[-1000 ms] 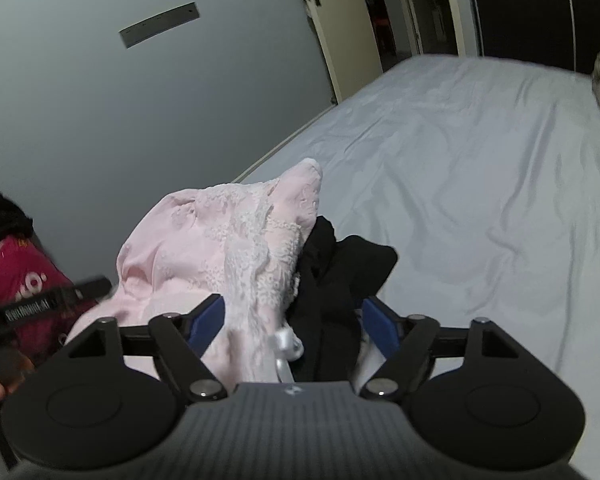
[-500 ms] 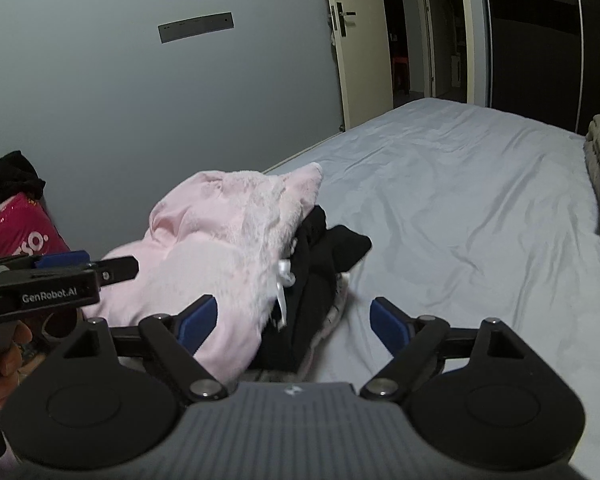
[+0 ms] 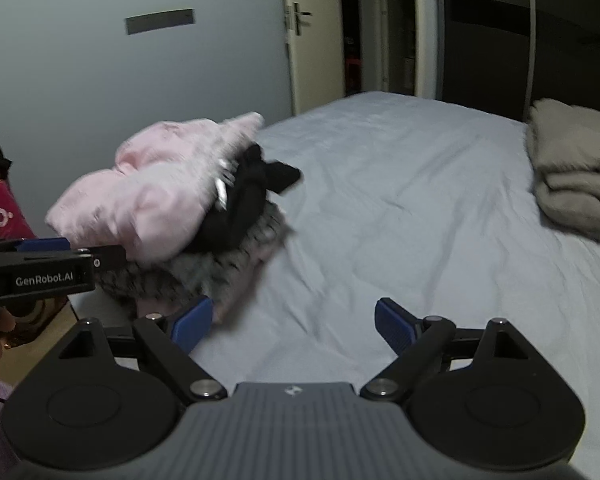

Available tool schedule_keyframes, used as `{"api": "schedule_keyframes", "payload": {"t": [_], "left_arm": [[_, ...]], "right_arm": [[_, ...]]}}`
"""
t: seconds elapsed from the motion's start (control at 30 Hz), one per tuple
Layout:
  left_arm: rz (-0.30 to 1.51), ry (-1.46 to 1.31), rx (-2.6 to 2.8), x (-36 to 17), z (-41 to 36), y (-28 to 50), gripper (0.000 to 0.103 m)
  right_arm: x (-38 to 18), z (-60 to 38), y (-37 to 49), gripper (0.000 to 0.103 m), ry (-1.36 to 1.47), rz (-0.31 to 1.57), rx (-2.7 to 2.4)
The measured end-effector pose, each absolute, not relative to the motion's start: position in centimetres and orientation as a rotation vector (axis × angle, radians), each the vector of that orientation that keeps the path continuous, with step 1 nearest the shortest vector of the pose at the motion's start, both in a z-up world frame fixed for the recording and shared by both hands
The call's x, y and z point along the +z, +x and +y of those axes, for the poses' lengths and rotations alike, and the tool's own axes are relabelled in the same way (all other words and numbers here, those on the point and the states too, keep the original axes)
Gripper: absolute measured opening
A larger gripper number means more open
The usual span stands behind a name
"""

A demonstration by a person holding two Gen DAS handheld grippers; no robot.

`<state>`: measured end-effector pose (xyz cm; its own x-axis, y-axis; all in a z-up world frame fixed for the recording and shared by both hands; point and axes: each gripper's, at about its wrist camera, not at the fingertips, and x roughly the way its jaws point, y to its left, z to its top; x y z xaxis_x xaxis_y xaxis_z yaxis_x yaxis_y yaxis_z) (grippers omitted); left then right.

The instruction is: Fold clothes

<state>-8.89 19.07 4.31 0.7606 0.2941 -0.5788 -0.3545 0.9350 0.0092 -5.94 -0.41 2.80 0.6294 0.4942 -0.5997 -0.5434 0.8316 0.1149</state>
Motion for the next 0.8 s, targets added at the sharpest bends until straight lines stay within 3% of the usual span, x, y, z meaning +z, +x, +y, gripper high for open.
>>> {"api": "schedule_keyframes", "payload": {"t": [0.8], "left_arm": [[0.651, 0.013, 0.031, 0.8, 3.0, -7.1, 0.074]], "right_arm": [[-0.5, -14.4, -11.8, 0.093, 0.013, 0.601, 0.211]]}}
